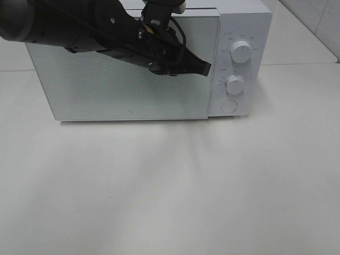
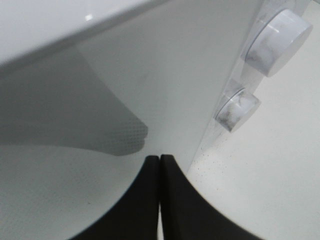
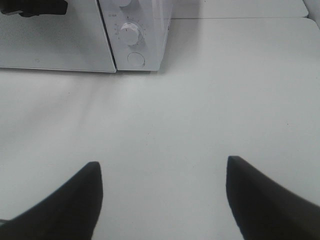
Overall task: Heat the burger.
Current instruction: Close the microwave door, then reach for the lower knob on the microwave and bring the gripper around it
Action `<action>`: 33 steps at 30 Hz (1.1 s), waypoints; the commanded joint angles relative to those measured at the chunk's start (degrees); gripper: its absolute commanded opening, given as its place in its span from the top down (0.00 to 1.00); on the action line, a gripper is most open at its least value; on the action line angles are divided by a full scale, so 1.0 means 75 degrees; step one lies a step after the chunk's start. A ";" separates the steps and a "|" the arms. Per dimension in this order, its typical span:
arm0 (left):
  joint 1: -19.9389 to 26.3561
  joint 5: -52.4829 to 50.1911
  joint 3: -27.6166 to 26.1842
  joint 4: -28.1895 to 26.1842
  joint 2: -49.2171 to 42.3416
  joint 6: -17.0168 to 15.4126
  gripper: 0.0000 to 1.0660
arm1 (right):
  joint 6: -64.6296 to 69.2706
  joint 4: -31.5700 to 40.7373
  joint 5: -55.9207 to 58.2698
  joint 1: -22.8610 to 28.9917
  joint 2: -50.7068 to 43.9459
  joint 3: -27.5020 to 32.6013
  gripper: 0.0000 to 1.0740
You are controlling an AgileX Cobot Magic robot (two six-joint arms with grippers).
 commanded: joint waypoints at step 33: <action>0.0260 0.6364 -0.0642 0.0642 -0.1390 -0.0336 1.00 | -0.0130 -0.0053 -0.0130 -0.0031 -0.0206 0.0015 0.38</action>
